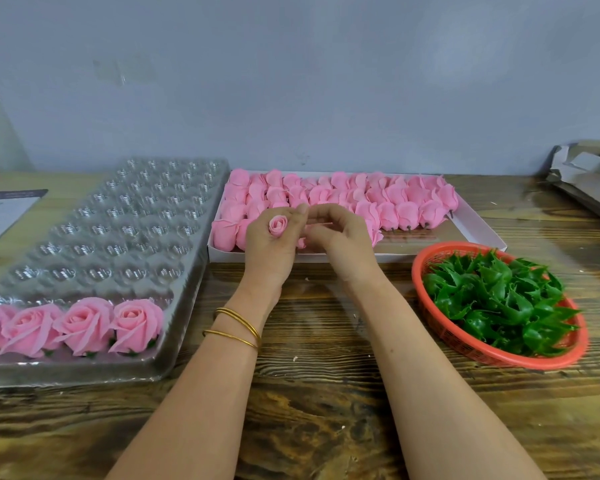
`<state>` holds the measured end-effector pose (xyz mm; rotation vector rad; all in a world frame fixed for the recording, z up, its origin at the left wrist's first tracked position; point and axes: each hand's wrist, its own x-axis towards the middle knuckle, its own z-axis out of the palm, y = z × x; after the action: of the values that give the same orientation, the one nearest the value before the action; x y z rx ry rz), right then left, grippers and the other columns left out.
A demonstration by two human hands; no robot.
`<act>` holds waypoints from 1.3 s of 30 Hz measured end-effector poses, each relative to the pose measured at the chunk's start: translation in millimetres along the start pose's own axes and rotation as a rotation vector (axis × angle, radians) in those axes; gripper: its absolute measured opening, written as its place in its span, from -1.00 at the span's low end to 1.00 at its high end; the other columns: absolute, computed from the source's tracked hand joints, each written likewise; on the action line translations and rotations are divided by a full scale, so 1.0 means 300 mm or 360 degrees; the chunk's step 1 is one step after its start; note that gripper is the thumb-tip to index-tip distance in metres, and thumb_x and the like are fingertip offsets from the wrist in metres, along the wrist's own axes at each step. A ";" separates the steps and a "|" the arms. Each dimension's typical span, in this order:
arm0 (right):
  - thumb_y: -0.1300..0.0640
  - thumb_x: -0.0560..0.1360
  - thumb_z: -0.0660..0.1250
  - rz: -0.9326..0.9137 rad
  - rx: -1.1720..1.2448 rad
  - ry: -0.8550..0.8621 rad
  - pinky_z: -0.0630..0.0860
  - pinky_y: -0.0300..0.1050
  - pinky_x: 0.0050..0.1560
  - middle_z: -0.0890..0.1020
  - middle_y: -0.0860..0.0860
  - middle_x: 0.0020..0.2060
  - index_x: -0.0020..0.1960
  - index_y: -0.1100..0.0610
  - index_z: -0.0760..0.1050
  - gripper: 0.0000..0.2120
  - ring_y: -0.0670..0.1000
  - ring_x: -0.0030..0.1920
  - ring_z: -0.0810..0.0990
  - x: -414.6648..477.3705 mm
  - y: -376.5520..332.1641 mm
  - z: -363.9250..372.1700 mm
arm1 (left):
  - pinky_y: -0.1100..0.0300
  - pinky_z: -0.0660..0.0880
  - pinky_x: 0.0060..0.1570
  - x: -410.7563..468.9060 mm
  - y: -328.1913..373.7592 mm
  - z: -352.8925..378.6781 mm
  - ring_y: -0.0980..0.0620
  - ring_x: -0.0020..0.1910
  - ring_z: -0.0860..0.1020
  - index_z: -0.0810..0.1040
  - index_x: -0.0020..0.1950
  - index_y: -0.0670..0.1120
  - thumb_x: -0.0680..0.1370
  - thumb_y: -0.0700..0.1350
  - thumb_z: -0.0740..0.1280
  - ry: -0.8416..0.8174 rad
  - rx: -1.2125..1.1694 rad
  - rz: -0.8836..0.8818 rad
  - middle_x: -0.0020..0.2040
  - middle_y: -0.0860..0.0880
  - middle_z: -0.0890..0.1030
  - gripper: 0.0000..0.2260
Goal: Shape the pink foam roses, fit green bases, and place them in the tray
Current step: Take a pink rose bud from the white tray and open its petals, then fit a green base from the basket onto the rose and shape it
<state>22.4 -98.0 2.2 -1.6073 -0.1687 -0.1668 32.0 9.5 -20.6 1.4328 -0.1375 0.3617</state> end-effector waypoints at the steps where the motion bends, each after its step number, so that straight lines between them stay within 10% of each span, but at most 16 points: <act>1: 0.14 0.27 0.33 0.0003 0.0048 0.0052 0.61 -0.07 -0.03 0.66 0.00 -0.19 -0.04 0.11 0.59 -0.74 0.00 -0.11 0.63 0.001 -0.002 -0.002 | 0.14 0.52 -0.16 -0.001 0.002 -0.001 0.07 -0.21 0.60 0.62 -0.16 -0.05 0.57 -0.02 0.39 0.0026 0.0074 0.0035 -0.27 0.01 0.65 -0.84; 8: 0.12 0.45 0.46 -0.0048 -0.0010 0.0039 0.64 -0.07 -0.14 0.66 0.09 -0.10 0.05 0.19 0.57 -0.78 0.07 -0.06 0.65 -0.005 -0.006 0.013 | 0.30 0.53 -0.30 -0.021 0.010 0.020 0.19 -0.27 0.61 0.66 -0.19 0.05 0.62 -0.14 0.32 -0.0073 0.0234 0.0120 -0.29 0.06 0.69 -0.78; 13: 0.16 0.48 0.46 -0.0040 -0.0066 0.0021 0.55 -0.24 -0.24 0.64 0.08 -0.10 0.06 0.17 0.57 -0.81 0.03 -0.07 0.62 -0.002 -0.003 0.014 | 0.02 0.60 -0.16 -0.020 0.008 0.024 -0.07 -0.16 0.66 0.67 -0.09 -0.23 0.61 -0.13 0.34 -0.0047 0.0233 0.0055 -0.16 -0.21 0.69 -0.79; 22: 0.23 0.46 0.46 -0.0073 -0.0169 0.0004 0.56 -0.21 -0.23 0.63 0.06 -0.07 -0.01 0.11 0.56 -0.86 -0.03 -0.13 0.56 -0.004 -0.015 0.011 | 0.29 0.52 -0.24 -0.023 -0.001 0.026 0.12 -0.22 0.61 0.66 -0.09 -0.25 0.62 -0.13 0.33 -0.0071 0.0325 0.0101 -0.18 -0.17 0.69 -0.78; 26: 0.19 0.47 0.45 -0.0078 -0.0302 0.0014 0.59 -0.16 -0.19 0.65 0.06 -0.11 0.01 0.16 0.58 -0.87 0.01 -0.10 0.59 -0.006 -0.021 0.011 | 0.45 0.44 -0.32 -0.025 0.008 0.028 0.31 -0.30 0.58 0.64 -0.16 -0.01 0.62 -0.13 0.31 -0.0114 0.0303 0.0065 -0.34 0.16 0.66 -0.81; 31: 0.09 0.48 0.45 -0.0067 -0.0376 0.0126 0.56 -0.26 -0.19 0.63 -0.02 -0.21 -0.02 0.16 0.59 -0.85 -0.15 -0.20 0.58 -0.004 -0.062 -0.012 | 0.03 0.51 -0.32 -0.020 0.009 0.023 0.01 -0.34 0.55 0.60 -0.26 -0.16 0.62 -0.11 0.30 -0.0032 0.0362 0.0036 -0.35 -0.07 0.63 -0.72; 39: 0.25 0.47 0.37 -0.0060 -0.0867 0.0239 0.42 -0.33 -0.24 0.58 -0.08 -0.30 -0.11 0.14 0.59 -0.95 -0.14 -0.27 0.51 -0.025 -0.175 -0.154 | 0.14 0.39 -0.31 -0.015 -0.010 0.021 0.01 -0.41 0.38 0.41 -0.38 -0.28 0.60 -0.05 0.34 -0.0015 0.0363 0.0091 -0.46 -0.13 0.42 -0.57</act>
<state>3.9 -142.0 54.0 -2.1242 -0.0358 -0.3864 29.4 2.3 -23.8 1.6580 -0.1488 0.4285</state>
